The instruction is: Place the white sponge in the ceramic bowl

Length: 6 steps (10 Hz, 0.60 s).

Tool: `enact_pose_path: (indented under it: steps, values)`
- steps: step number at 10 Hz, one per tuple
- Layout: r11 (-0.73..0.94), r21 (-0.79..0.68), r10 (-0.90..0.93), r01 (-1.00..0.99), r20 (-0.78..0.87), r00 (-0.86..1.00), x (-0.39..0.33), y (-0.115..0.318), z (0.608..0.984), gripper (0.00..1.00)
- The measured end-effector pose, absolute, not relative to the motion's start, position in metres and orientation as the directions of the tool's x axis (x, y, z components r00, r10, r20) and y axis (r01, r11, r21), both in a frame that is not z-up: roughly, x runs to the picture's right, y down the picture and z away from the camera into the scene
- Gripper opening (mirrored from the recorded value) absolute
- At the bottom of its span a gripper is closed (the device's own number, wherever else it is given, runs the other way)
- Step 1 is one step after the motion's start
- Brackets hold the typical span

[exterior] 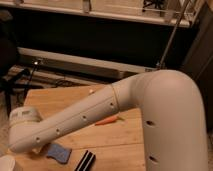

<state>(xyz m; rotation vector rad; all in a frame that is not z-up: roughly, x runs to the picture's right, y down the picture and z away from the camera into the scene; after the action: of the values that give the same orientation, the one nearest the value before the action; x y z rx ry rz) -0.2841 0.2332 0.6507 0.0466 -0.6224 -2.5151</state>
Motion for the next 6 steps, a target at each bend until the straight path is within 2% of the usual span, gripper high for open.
enact_pose_path:
  steps: [3,6]
  values:
    - [-0.717,0.53,-0.439,0.453,0.161,-0.884,-0.284,0.282,0.655,0.75]
    - [-0.664,0.555,-0.502,0.502,0.166,-0.849,-0.272,0.26,0.669,0.75]
